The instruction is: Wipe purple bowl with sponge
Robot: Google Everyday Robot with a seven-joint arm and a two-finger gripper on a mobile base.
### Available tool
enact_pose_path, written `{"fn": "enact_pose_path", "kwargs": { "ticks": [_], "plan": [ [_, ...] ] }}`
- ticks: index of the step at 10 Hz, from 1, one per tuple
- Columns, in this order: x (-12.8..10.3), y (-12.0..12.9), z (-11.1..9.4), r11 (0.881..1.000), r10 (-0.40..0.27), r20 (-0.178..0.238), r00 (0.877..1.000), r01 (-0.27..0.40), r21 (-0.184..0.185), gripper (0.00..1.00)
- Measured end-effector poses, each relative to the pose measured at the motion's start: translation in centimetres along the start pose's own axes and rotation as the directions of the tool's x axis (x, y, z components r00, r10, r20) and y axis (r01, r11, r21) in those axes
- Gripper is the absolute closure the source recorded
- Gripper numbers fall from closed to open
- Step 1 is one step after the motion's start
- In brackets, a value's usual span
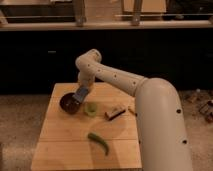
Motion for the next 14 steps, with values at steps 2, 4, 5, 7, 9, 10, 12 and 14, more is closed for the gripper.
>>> {"fn": "enact_pose_path", "kwargs": {
  "ticks": [2,4,5,7,9,10,12,14],
  "plan": [
    [-0.9,-0.2,0.6,1.0,-0.022,0.02,1.0,0.022,-0.014,0.95],
    [-2.0,-0.4,1.5,0.999,-0.042,0.046,0.998,0.044,-0.032,0.95],
    [-2.4,-0.4,1.8,0.998,-0.051,0.055,0.997,0.053,-0.038,0.95],
    [-2.8,-0.7,2.1,0.997,-0.065,0.064,0.996,0.068,-0.047,0.95],
    [-3.0,-1.4,2.1,0.995,-0.085,0.067,0.994,0.089,-0.055,0.95],
    [-3.2,-2.1,2.1,0.992,-0.104,0.068,0.992,0.108,-0.059,0.95],
    [-3.9,-3.8,2.2,0.988,-0.139,0.069,0.988,0.144,-0.063,0.95],
    [-4.3,-5.5,2.4,0.982,-0.172,0.071,0.983,0.177,-0.07,0.95]
  ]
}}
